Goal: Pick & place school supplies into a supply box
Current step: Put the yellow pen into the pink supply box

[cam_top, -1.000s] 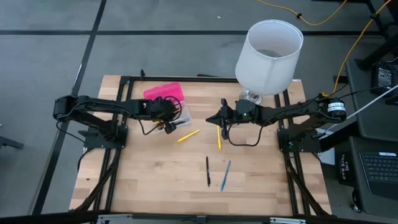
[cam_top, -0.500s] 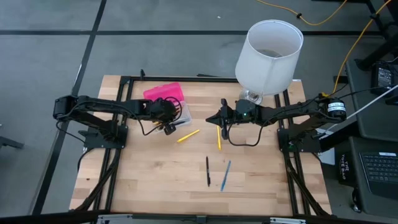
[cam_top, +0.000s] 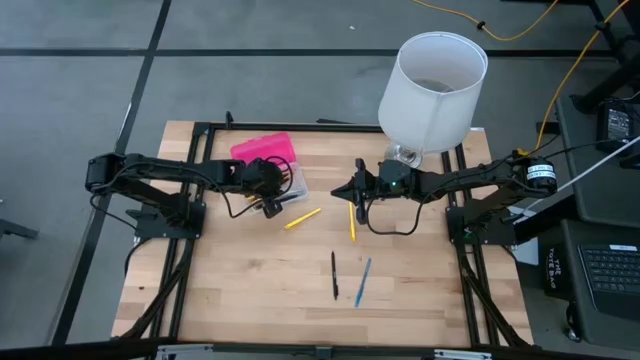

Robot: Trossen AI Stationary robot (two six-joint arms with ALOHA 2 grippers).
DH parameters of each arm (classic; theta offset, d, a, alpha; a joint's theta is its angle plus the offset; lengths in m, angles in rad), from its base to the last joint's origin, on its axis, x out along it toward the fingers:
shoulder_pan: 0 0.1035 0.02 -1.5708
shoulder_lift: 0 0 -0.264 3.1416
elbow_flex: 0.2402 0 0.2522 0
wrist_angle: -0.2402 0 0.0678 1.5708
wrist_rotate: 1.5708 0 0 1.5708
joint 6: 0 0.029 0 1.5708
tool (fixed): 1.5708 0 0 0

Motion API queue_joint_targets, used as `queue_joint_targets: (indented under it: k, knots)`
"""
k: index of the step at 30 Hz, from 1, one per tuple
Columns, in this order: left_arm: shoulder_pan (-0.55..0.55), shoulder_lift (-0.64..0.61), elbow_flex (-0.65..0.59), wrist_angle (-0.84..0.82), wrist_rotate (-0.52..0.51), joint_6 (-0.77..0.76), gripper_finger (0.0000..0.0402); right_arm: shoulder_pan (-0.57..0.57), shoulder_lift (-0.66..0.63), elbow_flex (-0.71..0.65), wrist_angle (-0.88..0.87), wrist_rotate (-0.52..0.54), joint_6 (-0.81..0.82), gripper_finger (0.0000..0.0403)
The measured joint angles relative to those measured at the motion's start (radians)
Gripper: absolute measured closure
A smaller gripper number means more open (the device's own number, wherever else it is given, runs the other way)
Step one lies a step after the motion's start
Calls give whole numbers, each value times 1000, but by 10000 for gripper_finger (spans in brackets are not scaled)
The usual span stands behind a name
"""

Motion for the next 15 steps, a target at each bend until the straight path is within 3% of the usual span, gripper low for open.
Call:
queue_joint_targets:
  k: [9,15]
  knots:
    - [-25,-48,0,0,-18,64,359,0,0,0,-15,0,3,371]
    - [-149,-125,-2,9,-199,87,388,0,0,0,-44,0,42,371]
